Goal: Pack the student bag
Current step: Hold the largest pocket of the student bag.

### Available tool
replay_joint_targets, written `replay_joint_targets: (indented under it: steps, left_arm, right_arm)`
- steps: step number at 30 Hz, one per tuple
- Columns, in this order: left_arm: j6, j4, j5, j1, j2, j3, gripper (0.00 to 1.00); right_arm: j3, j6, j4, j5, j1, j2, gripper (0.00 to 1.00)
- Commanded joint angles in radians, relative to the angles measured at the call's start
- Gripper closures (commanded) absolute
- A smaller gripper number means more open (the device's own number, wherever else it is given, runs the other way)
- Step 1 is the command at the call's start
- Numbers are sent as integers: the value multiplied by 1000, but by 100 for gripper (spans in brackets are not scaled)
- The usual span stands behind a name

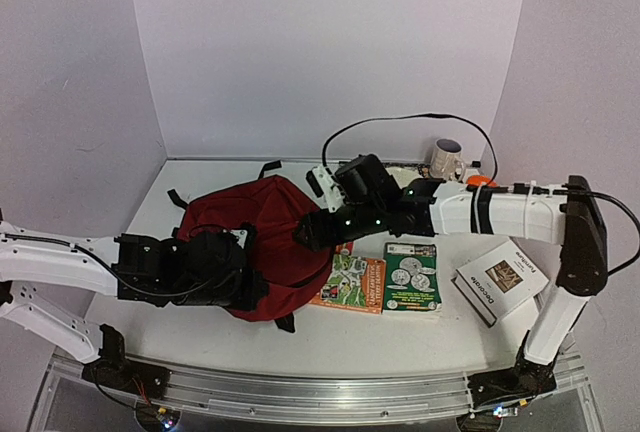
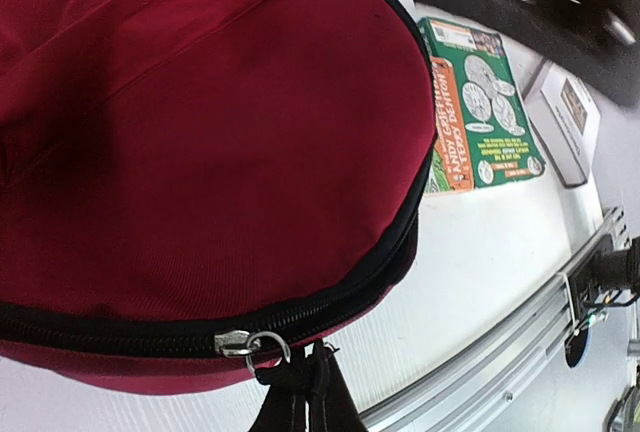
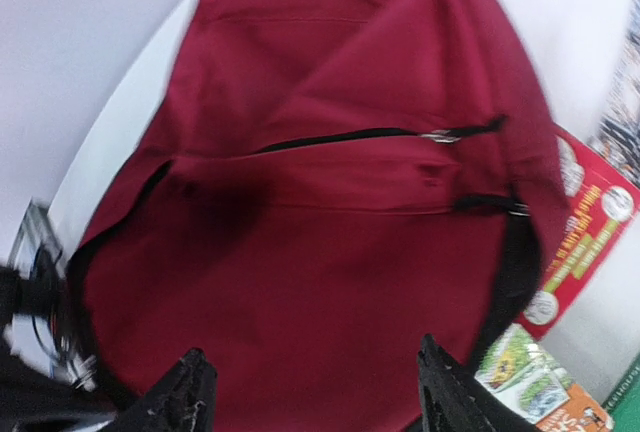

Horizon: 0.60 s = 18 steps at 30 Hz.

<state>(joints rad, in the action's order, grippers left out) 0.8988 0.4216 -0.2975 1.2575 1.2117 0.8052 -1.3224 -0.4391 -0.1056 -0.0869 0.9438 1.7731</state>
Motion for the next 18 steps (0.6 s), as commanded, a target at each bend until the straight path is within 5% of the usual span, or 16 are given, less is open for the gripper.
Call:
replay_joint_targets:
  steps: [1,18]
  left_arm:
    - [-80,-76,39,2,11,71,100]
    - [-103,-88,95,-20,8,70,100]
  right_arm:
    - [109,213,-99,-32,52,-82,28]
    - [167,618,-299,-244,182,-32,31]
